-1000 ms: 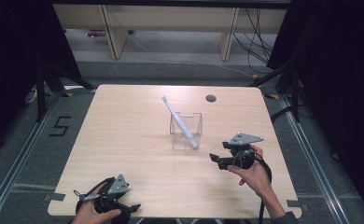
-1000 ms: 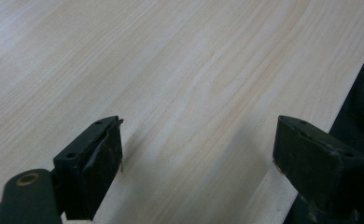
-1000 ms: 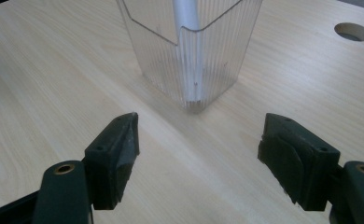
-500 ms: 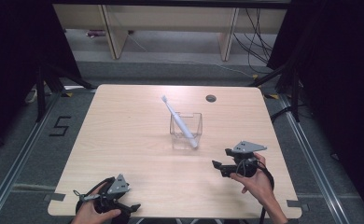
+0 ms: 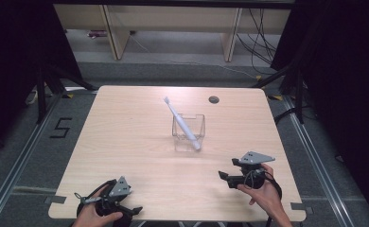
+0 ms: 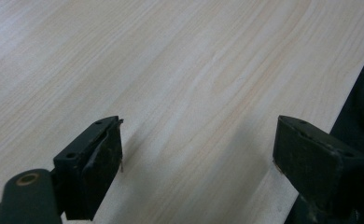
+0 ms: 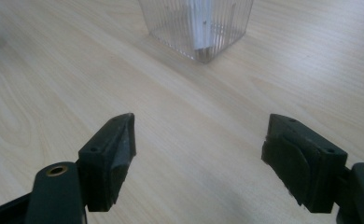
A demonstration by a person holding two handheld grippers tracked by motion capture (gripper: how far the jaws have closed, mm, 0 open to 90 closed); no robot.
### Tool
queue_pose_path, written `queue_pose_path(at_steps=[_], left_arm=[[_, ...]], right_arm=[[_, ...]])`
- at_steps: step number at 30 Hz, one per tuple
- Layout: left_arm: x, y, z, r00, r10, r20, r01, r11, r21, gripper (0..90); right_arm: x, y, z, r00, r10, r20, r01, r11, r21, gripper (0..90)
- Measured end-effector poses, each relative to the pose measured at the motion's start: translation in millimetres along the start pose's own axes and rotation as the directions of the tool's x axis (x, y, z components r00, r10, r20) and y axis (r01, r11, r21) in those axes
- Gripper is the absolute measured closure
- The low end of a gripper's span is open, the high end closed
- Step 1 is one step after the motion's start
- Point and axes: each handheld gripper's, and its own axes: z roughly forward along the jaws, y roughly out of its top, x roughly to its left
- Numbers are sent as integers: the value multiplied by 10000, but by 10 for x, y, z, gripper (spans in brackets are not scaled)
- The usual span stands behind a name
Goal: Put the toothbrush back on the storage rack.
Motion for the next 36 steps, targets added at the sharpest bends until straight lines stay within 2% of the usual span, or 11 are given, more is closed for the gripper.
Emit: queue_pose_path(at_steps=[2,3,4,8,15,20,21,28,30,31,36], left_arm=[[0,0,1,10000,-4,-4,4,10000,-5,151],[-1,0,1,10000,-8,-1,8,10000,-2,152],[-1,0,1,10000,-9,0,9,10000,0,151],[1,0,1,10000,-5,-26,5,10000,-39,151],[4,-1,-1,10000,12,-27,-12,10000,-32,152],[4,-1,-1,10000,19,-29,-19,10000,-24,151],[5,-1,-1,10000,24,-29,-24,10000,-21,152],[6,-1,-2,10000,23,-20,-23,10000,-21,151],[7,-1,-3,10000,42,-17,-42,10000,-24,151],[7,-1,-4,10000,36,-8,-36,10000,-29,152],[10,-1,-5,10000,8,-30,-9,10000,-43,152]], right_arm=[[25,-14,5,9996,256,-110,-256,9997,-2,250],[10,-18,-6,10000,-62,27,62,10000,1,249],[40,-30,-21,9994,345,-8,-345,9993,139,245],[24,-80,-21,10000,19,43,-20,10000,31,229],[44,-135,-52,10000,-4,36,3,10000,79,199],[69,-190,-89,9991,415,23,-415,9986,328,190],[36,-198,-82,10000,0,61,-1,9999,161,189],[52,-286,-142,9991,422,55,-424,9978,507,179],[26,-298,-138,10000,67,23,-68,9992,398,178],[49,-314,-153,9994,349,84,-352,9983,467,177],[45,-364,-183,9999,87,136,-95,9983,580,173]])
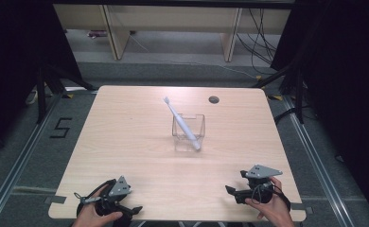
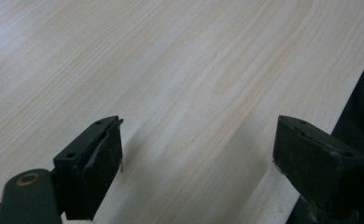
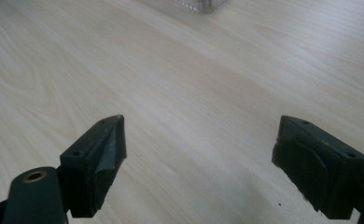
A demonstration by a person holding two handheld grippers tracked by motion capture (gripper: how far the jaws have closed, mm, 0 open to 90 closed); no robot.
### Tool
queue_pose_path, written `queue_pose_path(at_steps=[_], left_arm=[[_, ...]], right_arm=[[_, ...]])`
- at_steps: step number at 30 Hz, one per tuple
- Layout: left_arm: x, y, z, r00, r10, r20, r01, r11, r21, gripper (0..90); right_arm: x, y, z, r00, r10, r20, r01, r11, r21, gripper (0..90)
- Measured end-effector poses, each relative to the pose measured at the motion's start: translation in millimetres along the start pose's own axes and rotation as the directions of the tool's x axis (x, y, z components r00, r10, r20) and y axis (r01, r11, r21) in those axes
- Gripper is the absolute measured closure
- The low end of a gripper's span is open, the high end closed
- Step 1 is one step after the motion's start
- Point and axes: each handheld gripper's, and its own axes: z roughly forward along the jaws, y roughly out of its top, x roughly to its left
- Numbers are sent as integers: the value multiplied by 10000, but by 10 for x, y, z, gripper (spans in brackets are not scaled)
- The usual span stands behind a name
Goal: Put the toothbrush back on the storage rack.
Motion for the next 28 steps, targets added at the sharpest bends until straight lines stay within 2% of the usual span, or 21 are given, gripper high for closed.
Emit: queue_pose_path(at_steps=[3,5,10,12,13,14,15,16,19,21,25,26,27,28], left_arm=[[-1,-2,3,10000,-60,-3,60,10000,2,152],[1,-1,1,10000,-61,-1,61,10000,-7,152],[0,0,-3,9999,-99,-19,98,9999,-43,151],[1,1,-3,10000,-97,-19,97,9999,-49,152],[5,2,-3,10000,-50,-27,50,10000,-55,152],[2,0,-4,9999,-116,-31,115,9999,-58,151],[2,0,-4,9999,-116,-31,115,9999,-58,152],[2,0,-2,9999,-134,-45,133,9999,-80,152],[6,0,1,9999,-129,-37,129,9999,-89,151],[5,0,2,9999,-155,-28,154,9998,-116,152],[11,0,-4,10000,-84,-37,83,9999,-63,152],[10,1,-2,9999,-118,-37,117,9999,-101,152],[12,1,-4,10000,-94,-19,94,9999,-84,152],[12,1,-4,10000,-94,-19,94,9999,-84,151]], right_arm=[[8,-17,-7,10000,66,-1,-66,10000,-30,173],[-1,-40,-22,10000,-98,2,98,9999,107,173],[5,-80,-65,9998,179,37,-180,9995,267,174],[-3,-86,-64,10000,81,40,-82,9998,201,174],[9,-95,-68,9998,200,80,-201,9996,179,174],[-9,-104,-72,9999,-1,151,-1,9999,120,174],[-9,-104,-72,9999,-1,151,-1,9999,120,174],[17,-114,-86,9996,277,84,-279,9992,286,174],[0,-123,-84,9999,27,148,-31,9997,248,174],[0,-130,-77,10000,54,-44,-53,9997,228,174],[4,-138,-94,9999,9,131,-12,9997,250,174],[3,-141,-95,9999,23,143,-26,9997,232,174],[15,-147,-107,9996,273,116,-277,9990,347,174],[20,-151,-101,9994,352,-40,-351,9989,303,174]])
